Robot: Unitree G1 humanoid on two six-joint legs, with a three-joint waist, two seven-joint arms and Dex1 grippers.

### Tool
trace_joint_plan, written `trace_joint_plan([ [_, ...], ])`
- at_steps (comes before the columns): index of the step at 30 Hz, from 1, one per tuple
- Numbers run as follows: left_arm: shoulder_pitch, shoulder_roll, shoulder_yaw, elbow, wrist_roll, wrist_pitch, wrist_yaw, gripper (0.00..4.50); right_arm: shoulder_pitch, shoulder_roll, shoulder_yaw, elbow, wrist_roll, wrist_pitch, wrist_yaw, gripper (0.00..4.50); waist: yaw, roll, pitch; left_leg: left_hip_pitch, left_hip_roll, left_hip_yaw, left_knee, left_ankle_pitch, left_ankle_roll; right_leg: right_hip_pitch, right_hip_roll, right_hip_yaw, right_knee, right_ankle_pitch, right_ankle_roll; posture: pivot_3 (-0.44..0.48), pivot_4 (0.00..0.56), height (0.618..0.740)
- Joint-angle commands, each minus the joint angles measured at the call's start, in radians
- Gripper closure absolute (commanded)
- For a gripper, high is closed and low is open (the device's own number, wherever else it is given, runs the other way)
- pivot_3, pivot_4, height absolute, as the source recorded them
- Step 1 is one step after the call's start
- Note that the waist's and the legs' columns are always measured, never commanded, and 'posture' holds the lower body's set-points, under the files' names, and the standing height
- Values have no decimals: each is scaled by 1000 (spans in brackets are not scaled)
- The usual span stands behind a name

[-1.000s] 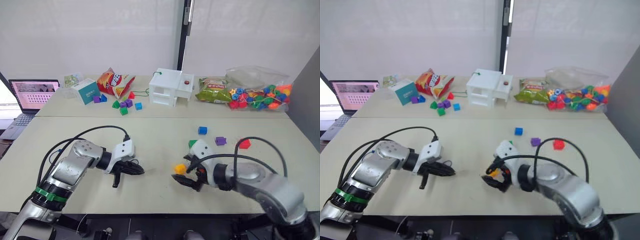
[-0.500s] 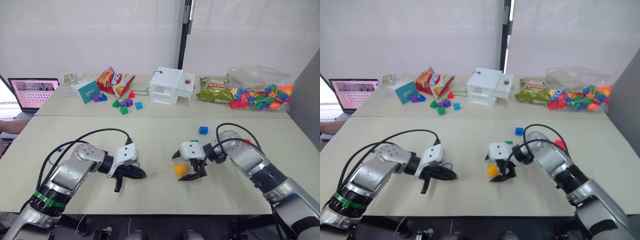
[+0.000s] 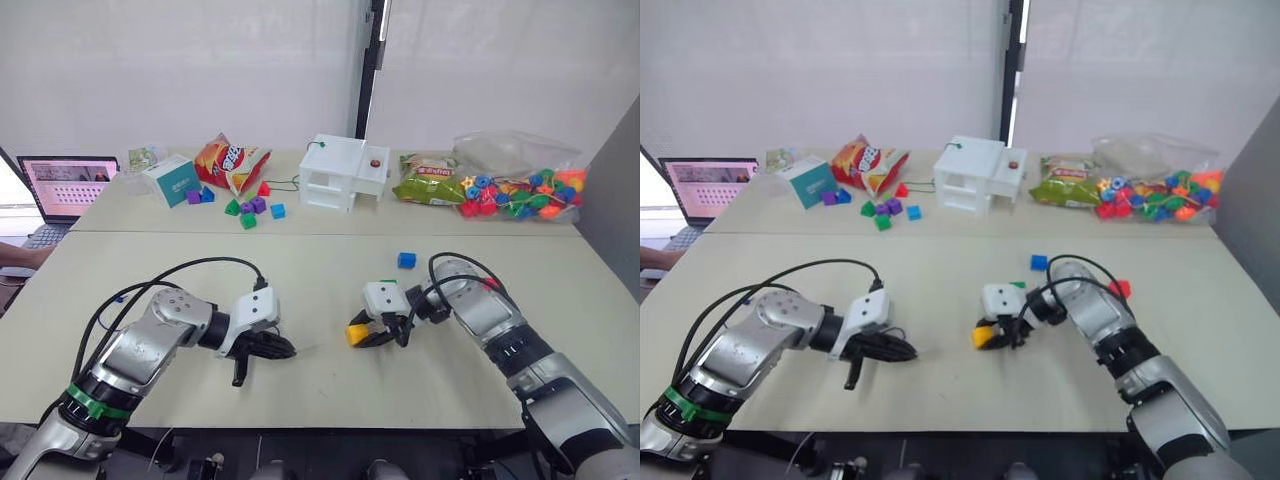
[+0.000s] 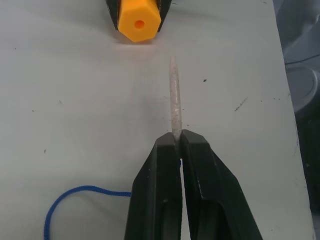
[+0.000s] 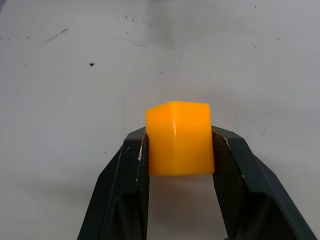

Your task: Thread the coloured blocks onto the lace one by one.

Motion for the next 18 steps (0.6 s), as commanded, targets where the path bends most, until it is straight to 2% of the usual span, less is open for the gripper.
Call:
trace_joint_plan([
  [1, -38, -20, -20, -60, -14, 51, 25, 4500, 64, -15, -58, -166, 27, 127, -51, 3275, 3, 0, 0, 0, 0, 0, 0, 0, 0, 0, 0, 0, 0, 0, 0, 0, 150, 740],
  [4, -86, -41, -60, -77, 0, 120, 56, 4500, 151, -48, -55, -352, -8, 282, -107, 3275, 7, 0, 0, -1, -1, 0, 0, 0, 0, 0, 0, 0, 0, 0, 0, 0, 150, 740],
  [7, -119, -18, -109, -87, 20, 172, 55, 4500, 195, -68, -53, -481, -11, 400, -140, 3275, 8, 0, 0, 0, 0, 0, 1, 0, 0, 0, 0, 0, 0, 0, 0, 0, 150, 740],
  [13, -194, -12, -187, -92, 24, 299, 62, 4500, 205, -76, -31, -563, -42, 526, -201, 3275, 4, 0, 0, 0, 0, 0, 1, 0, 0, 0, 1, 0, -1, 0, 0, 0, 150, 740],
  [18, -226, -29, -220, -82, 20, 324, 75, 4500, 203, -78, -15, -580, -55, 558, -219, 3275, 4, 0, 0, 0, -1, 0, 2, 0, 0, 0, 1, 0, -1, 0, 0, 0, 150, 740],
])
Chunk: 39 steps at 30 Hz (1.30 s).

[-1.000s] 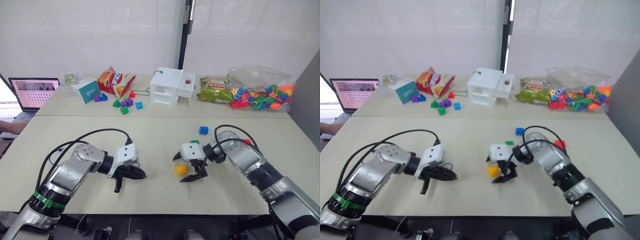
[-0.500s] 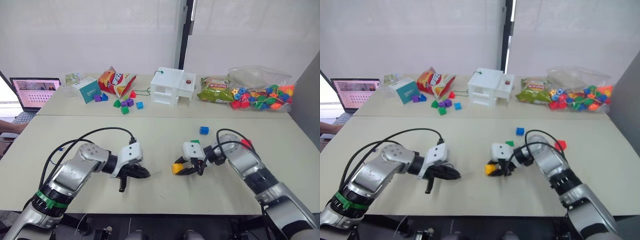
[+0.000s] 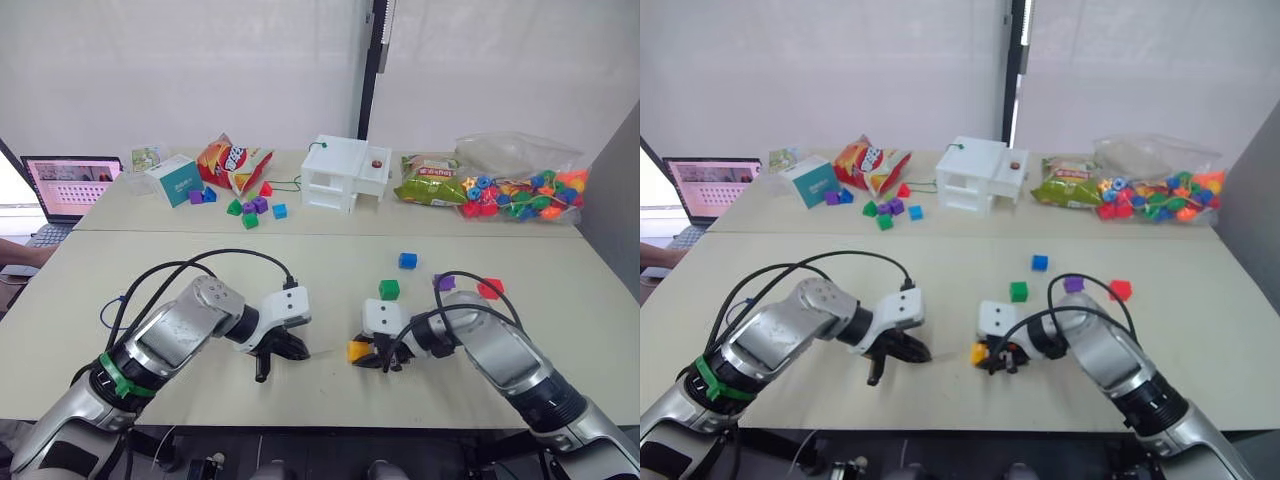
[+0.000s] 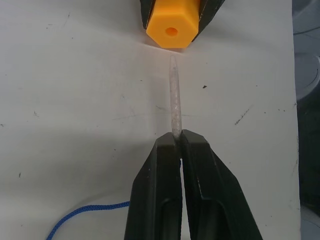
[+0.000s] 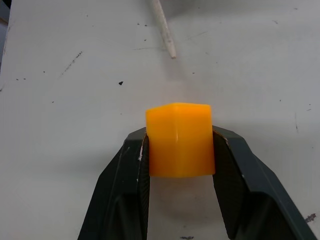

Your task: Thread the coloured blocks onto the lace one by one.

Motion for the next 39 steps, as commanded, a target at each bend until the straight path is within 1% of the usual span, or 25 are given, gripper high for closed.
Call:
trace_joint_plan([
  [1, -30, -14, -18, -14, 1, 13, 11, 4500, -10, -5, 14, -38, -6, 24, -13, 3275, 0, 0, 0, 0, 0, 0, 0, 0, 0, 0, 0, 0, 0, 0, 0, 0, 150, 740],
  [15, -76, -68, -64, 44, 11, -18, 21, 4500, -20, 0, 46, -91, 5, 57, -22, 3275, -1, 0, 0, 0, 0, 0, 0, 0, 0, 0, 0, 0, 0, 0, 0, 0, 150, 740],
  [21, -90, -110, -78, 57, 8, -21, 35, 4500, -16, -4, 51, -118, 14, 77, -27, 3275, 1, 0, 0, 0, 0, 0, 1, 0, 0, 0, 0, 0, 0, 0, 0, 0, 150, 740],
  [27, -94, -175, -51, 70, -4, -24, 73, 4500, -12, -6, 57, -127, 19, 90, -37, 3275, 3, 0, 0, 0, 0, 0, 1, 0, 0, 0, 0, 0, 0, 0, 0, 0, 150, 740],
  [29, -86, -183, -45, 79, 2, -46, 86, 4500, -9, -5, 58, -131, 19, 95, -41, 3275, 3, 0, 0, 0, 0, 0, 2, 0, 0, 0, 0, 0, 0, 0, 0, 0, 150, 740],
  [30, -73, -196, -31, 83, -1, -82, 95, 4500, -7, -4, 57, -133, 18, 100, -47, 3275, 3, 0, 0, 0, 0, 0, 1, 0, 0, 0, 0, 0, 0, 0, 0, 0, 150, 740],
  [32, -45, -219, 3, 83, -24, -95, 114, 4500, -3, -1, 57, -136, 18, 109, -59, 3275, 3, 0, 0, 0, 0, 0, 1, 0, 0, 0, 0, 0, 0, 0, 0, 0, 150, 740],
  [34, -25, -226, 20, 83, -33, -111, 116, 4500, -1, 1, 58, -140, 19, 116, -68, 3275, 2, 0, 0, 0, 0, 0, 1, 0, 0, 0, 0, 0, 0, 0, 0, 0, 150, 740],
  [35, -10, -221, 21, 92, -20, -147, 118, 4500, 0, 3, 56, -140, 20, 121, -74, 3275, 3, 0, 0, 0, 0, 0, 1, 0, 0, 0, 0, 0, 0, 0, 0, 0, 150, 740],
  [37, 29, -186, 20, 112, -4, -229, 84, 3791, 5, 4, 55, -144, 22, 128, -84, 3275, 3, 0, 0, 0, 0, 0, 1, 0, 0, 0, 0, 0, 0, 0, 0, 0, 150, 740],
  [38, 44, -178, 32, 119, -10, -253, 75, 3549, 8, 5, 54, -146, 24, 134, -89, 3275, 3, 0, 0, 0, 0, 0, 2, 0, 0, 0, 0, 0, 0, 0, 0, 0, 150, 740],
  [39, 53, -178, 49, 126, -12, -278, 80, 3179, 10, 4, 54, -147, 25, 138, -92, 3275, 3, 0, 0, 0, 0, 0, 1, 0, 0, 0, 0, 0, 0, 0, 0, 0, 150, 740],
])
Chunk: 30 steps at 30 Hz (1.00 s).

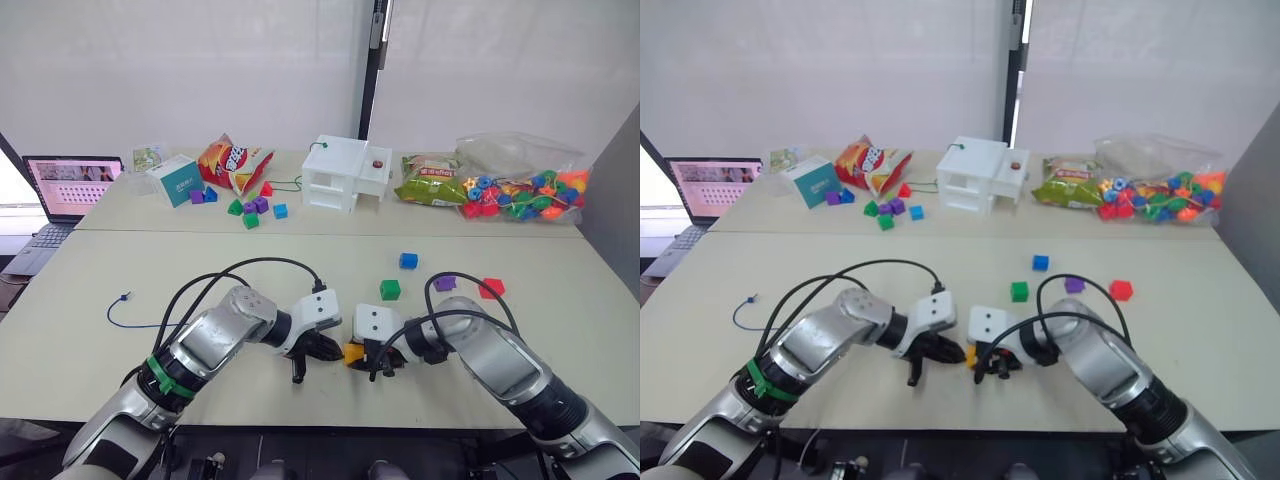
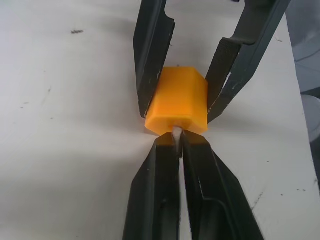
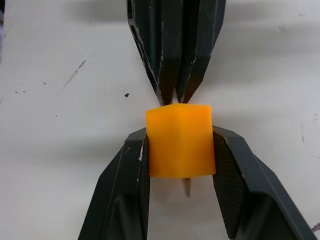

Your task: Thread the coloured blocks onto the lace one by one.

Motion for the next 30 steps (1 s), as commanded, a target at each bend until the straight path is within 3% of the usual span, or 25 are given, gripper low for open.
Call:
trace_joint_plan([
  [1, 21, -1, 71, 6, -6, -118, 3, 2878, 12, 9, 2, -35, 17, 20, -13, 3275, 0, 0, 0, 0, 0, 0, 0, 0, 0, 0, 0, 0, 0, 0, 0, 0, 150, 740],
  [4, 52, 28, 111, 27, 4, -219, -16, 1886, 20, 3, 3, -34, 15, 31, -21, 3275, 0, 0, 0, 0, 0, 0, 0, 0, 0, 0, 0, 0, 0, 0, 0, 0, 150, 740],
  [10, 156, 109, 140, 96, 41, -454, -82, 1886, 22, -6, -1, -34, 18, 46, -32, 3275, -1, 0, 0, 1, 0, 0, -1, 0, 0, 0, 0, 0, 0, 0, 0, 0, 150, 740],
  [18, 189, 49, 119, 250, 138, -633, -34, 1886, 12, -9, -5, -38, 31, 63, -39, 3275, 11, 0, 0, 4, 0, 0, -1, 0, 0, 4, -1, -1, -1, 0, 0, 0, 150, 740],
  [21, 184, 16, 123, 292, 139, -660, -31, 2615, 16, -14, -6, -45, 36, 72, -43, 3275, 12, 0, 0, 6, -1, 0, -1, 0, 0, 6, -1, -1, -1, 0, 0, 0, 150, 740],
  [26, 185, -3, 133, 259, 95, -619, -85, 4257, 18, -18, -6, -49, 40, 82, -49, 3275, 11, 0, 0, 11, 0, -2, -1, 0, 0, 13, -1, -3, -5, 0, 0, 0, 150, 740],
  [27, 185, -6, 134, 253, 95, -614, -86, 4467, 18, -18, -6, -50, 40, 83, -51, 3275, 10, 0, 0, 11, 0, -2, -2, 0, 0, 13, -1, -3, -5, 0, 0, 0, 150, 740],
  [30, 178, -20, 132, 250, 105, -614, -77, 4467, 16, -18, -4, -49, 42, 86, -55, 3275, 10, 0, 0, 11, 0, -2, -3, -1, 1, 13, -1, -3, -6, 0, 0, 0, 150, 740],
])
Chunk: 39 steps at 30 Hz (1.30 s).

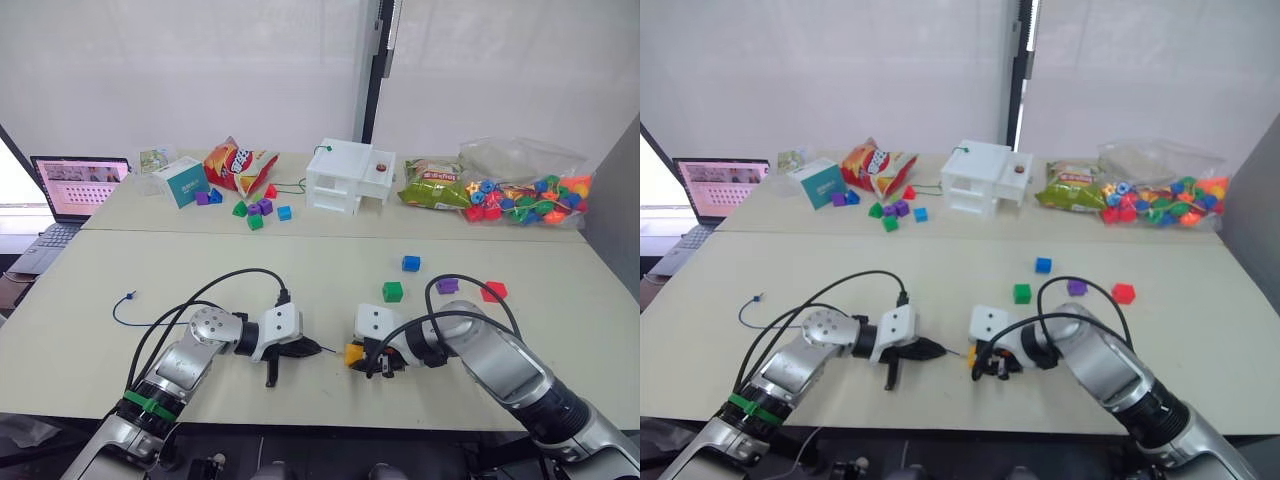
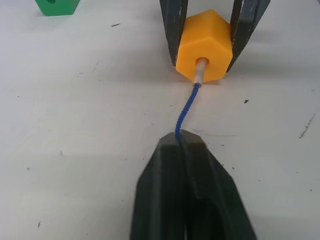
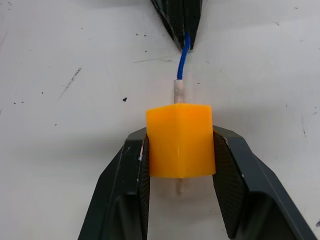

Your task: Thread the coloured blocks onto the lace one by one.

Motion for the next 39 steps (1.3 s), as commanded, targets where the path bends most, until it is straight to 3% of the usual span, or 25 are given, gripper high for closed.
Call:
trace_joint_plan([
  [1, -9, -23, -8, -14, 11, 4, 5, 4467, 4, -6, -2, -24, 11, 11, -6, 3275, 1, 0, 0, 0, 0, 0, 0, 0, 0, 0, 0, 0, 0, 0, 0, 0, 150, 740],
  [11, -29, -92, -31, -103, 12, 92, 23, 4467, -10, 10, 16, -8, 8, 15, -27, 3275, -2, 0, 0, 0, 0, 0, 0, 0, 0, 0, 0, 0, -1, 0, 0, 0, 150, 740],
  [18, -31, -61, -22, -129, -6, 204, -5, 4467, -9, 10, 19, -10, 9, 22, -36, 3275, -5, 0, 0, 0, 1, 0, -1, 0, 0, 0, 1, 0, -1, 0, 0, 0, 150, 740],
  [22, -52, -42, -4, -161, -87, 317, -73, 3289, -6, 28, -3, -12, 12, 26, -61, 3275, -7, 0, 0, 0, 1, 0, -1, 0, 0, 0, 1, 0, -1, 0, 0, 0, 150, 740],
  [23, -58, -33, -3, -169, -94, 334, -84, 2867, -6, 34, -15, -16, 16, 31, -70, 2186, -8, 0, 0, 0, 1, 0, -1, 0, 0, 0, 1, 0, -1, 0, 0, 0, 150, 740],
  [29, -92, -15, -23, -191, -65, 351, -62, 939, 5, 11, -73, -88, 58, 74, -73, 205, -6, 0, 0, -2, 0, 0, -1, 0, 0, -1, 0, 0, -1, 0, 0, 0, 150, 740],
  [30, -99, -15, -30, -191, -56, 349, -58, 613, 8, 3, -82, -100, 66, 80, -74, 0, -4, 0, 0, -2, 0, 0, -1, 0, 0, -2, 0, 0, -1, 0, 0, 0, 150, 740],
  [32, -112, -22, -48, -195, -34, 349, -47, 21, 29, -26, -114, -133, 83, 85, -73, 0, -1, 0, 0, -3, 0, 0, -1, 0, 0, -2, 0, 0, -1, 0, 0, 0, 150, 740],
  [39, -145, -97, -131, -186, 37, 339, 12, 21, 228, -176, -286, -224, 157, 11, -52, 0, 1, 0, 0, -3, 0, 0, 0, -1, 3, 2, 0, -1, -8, 1, 2, 0, 150, 740],
])
